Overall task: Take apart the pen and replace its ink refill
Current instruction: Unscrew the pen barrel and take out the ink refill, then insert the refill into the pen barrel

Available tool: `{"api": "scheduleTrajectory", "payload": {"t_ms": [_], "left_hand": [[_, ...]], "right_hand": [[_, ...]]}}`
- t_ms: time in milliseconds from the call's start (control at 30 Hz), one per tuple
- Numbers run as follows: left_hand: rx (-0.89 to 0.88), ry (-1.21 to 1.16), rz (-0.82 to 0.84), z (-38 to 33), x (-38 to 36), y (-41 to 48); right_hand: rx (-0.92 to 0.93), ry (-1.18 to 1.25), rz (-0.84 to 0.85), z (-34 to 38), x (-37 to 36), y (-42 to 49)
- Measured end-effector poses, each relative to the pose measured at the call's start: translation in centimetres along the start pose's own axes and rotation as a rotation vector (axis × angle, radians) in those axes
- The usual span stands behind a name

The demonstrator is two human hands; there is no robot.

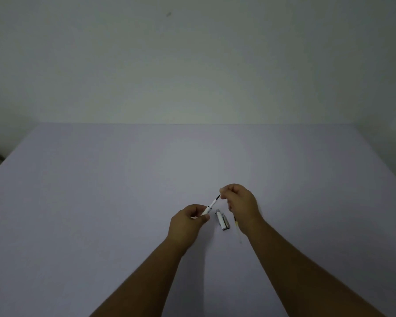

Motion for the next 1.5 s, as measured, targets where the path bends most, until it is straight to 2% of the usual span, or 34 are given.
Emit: {"api": "scheduleTrajectory", "payload": {"t_ms": [233, 300, 333, 400, 467, 567, 667, 1000, 1100, 1167, 1233, 1367, 1500], "left_hand": [[-0.058, 0.033, 0.061, -0.4, -0.9, 0.1], [-0.058, 0.057, 0.073, -0.2, -1.0, 0.2], [-0.049, 0.056, 0.073, 0.1, -0.9, 0.3], [-0.024, 0.026, 0.072, 0.6, -0.8, 0.4], [-0.002, 0.012, 0.074, 1.1, -0.5, 0.5], [0.012, -0.002, 0.083, 1.5, -0.4, 0.5], [0.018, -0.006, 0.095, 1.3, -0.5, 0.4], [0.027, 0.010, 0.113, 1.0, -0.8, 0.2], [0.023, 0.022, 0.112, 1.1, -0.7, 0.1], [0.013, 0.032, 0.110, 1.0, -0.7, 0.1], [0.002, 0.049, 0.104, 1.0, -0.6, 0.1], [-0.009, 0.085, 0.111, 0.7, -0.6, 0.2], [-0.025, 0.108, 0.107, 0.1, -0.7, 0.1]], "right_hand": [[-0.063, -0.013, 0.063, -0.7, -0.3, 0.4], [-0.092, 0.034, 0.020, -1.3, 0.3, 0.8], [-0.091, -0.003, -0.022, -1.4, 0.9, 1.0], [-0.055, -0.333, -0.058, -1.9, 2.0, 1.6], [-0.049, -0.709, 0.003, -3.2, 1.6, 1.8], [-0.097, -0.970, 0.096, -5.5, 0.7, 1.6], [-0.080, -1.066, 0.081, -6.2, 0.6, 1.6], [-0.076, -1.101, 0.048, -6.8, 0.9, 1.8], [-0.088, -1.049, 0.045, -6.6, 0.9, 1.7], [-0.066, -0.932, -0.020, -5.4, 1.3, 1.7], [-0.034, -0.674, -0.086, -3.9, 1.6, 1.6], [-0.067, -0.146, -0.056, -1.7, 0.6, 1.7], [-0.109, 0.074, -0.040, -0.5, -0.1, 1.6]]}}
Point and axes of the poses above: each hand's wrist, its own y-axis towards the middle knuckle, its own x-axis out of the back of the hand, z = x × y, the point moved 10 cm from there along y, towards the middle knuckle, and after that the axes turned 3 degrees about y, right-handed, at the moved point
